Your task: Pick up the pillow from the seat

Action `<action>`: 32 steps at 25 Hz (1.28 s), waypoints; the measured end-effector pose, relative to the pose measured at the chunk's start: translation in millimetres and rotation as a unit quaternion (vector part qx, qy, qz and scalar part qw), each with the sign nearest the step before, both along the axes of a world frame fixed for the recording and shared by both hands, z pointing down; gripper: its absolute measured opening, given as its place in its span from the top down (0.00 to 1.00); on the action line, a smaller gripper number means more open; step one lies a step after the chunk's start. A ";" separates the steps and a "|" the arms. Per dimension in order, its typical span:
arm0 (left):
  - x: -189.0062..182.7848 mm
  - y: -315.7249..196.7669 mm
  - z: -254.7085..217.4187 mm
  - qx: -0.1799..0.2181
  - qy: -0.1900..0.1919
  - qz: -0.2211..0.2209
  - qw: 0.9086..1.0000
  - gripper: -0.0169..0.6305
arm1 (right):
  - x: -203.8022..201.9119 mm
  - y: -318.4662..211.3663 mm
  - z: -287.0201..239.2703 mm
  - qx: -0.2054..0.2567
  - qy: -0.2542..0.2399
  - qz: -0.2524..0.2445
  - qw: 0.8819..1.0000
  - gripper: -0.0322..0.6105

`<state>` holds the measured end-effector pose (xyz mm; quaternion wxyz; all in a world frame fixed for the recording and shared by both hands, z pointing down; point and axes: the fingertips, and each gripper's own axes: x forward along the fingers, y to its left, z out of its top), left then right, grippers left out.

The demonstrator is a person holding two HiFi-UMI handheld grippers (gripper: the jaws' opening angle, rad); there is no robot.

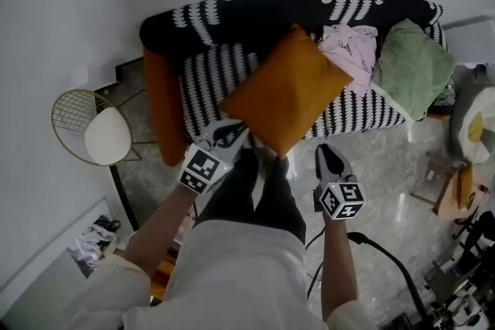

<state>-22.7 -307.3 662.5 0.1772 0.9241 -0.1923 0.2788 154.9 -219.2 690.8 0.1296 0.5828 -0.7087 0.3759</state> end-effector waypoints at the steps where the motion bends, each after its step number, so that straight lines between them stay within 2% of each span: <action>1: 4.2 -4.9 8.5 -0.001 0.000 0.003 1.000 0.92 | 2.1 -2.9 9.5 -0.004 -0.001 0.002 1.000 0.88; 8: 23.5 -30.8 83.0 -0.024 -0.020 0.007 0.999 0.86 | 8.1 -12.3 82.6 -0.038 -0.019 0.013 0.999 0.84; 21: 40.4 -74.7 247.7 -0.067 -0.066 0.015 0.995 0.73 | 21.0 -32.2 241.9 -0.088 -0.070 0.066 0.991 0.69; 27: 42.4 -88.0 322.6 -0.071 -0.086 0.027 0.993 0.67 | 27.5 -39.9 316.9 -0.107 -0.076 0.092 0.987 0.61; 32: 40.8 -101.3 376.3 -0.094 -0.121 0.021 0.988 0.54 | 43.2 -38.6 369.2 -0.139 -0.078 0.126 0.979 0.45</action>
